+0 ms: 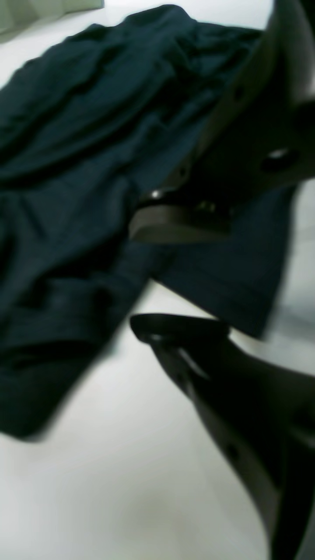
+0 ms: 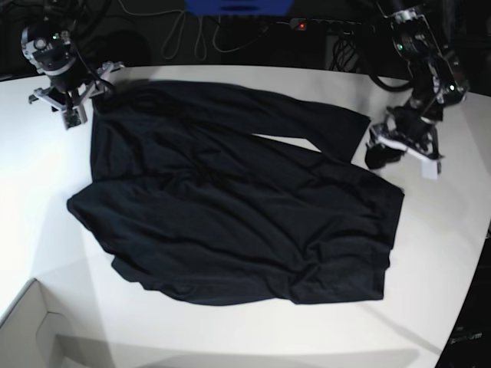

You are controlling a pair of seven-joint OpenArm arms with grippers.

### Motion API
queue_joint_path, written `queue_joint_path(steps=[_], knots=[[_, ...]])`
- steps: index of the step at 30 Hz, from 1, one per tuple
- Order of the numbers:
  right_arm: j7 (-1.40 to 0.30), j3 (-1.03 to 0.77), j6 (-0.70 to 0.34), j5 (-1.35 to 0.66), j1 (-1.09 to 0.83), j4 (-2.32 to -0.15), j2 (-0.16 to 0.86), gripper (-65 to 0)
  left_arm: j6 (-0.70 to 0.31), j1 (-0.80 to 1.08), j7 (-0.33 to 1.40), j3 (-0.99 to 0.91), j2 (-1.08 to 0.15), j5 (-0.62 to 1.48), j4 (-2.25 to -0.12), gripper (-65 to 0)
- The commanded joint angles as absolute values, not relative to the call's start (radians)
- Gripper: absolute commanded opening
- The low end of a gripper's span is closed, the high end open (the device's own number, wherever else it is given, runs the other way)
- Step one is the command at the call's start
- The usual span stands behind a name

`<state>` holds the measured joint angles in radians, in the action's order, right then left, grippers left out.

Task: Layout the t-shirt on the table in an organized manner, then fold the t-shirt properly
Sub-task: 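Grasp the sleeve with the left gripper and pull it straight outward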

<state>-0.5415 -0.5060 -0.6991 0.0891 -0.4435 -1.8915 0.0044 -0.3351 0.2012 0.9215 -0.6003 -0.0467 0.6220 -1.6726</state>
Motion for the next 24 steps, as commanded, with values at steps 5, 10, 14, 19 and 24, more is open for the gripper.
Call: queue_joint_path(steps=[5,10,14,19,24], knots=[[-0.522,-0.507,-0.698,0.081,-0.435,-1.906,-0.005,-32.1,-0.338,0.205,0.909,-0.599,-0.048,0.624,-1.546,-38.8],[-0.522,-0.506,-0.698,0.081,-0.435,-1.906,-0.005,-26.0,-0.331,0.205,0.909,-0.596,-0.048,0.622,-1.512,-38.8],[-0.522,-0.506,-0.698,0.081,-0.435,-1.906,-0.005,-26.1,-0.329,0.205,0.911,-0.549,-0.056,0.613,-1.512,-39.1],[-0.522,-0.506,-0.698,0.081,-0.435,-1.910,-0.005,-26.1,-0.329,0.205,0.911,-0.415,-0.050,0.412,-1.515,-39.4],[-0.522,-0.506,-0.698,0.081,-0.435,-1.910,-0.002,-26.1,-0.338,0.206,0.909,-0.381,-0.039,0.275,-1.520,-49.0]])
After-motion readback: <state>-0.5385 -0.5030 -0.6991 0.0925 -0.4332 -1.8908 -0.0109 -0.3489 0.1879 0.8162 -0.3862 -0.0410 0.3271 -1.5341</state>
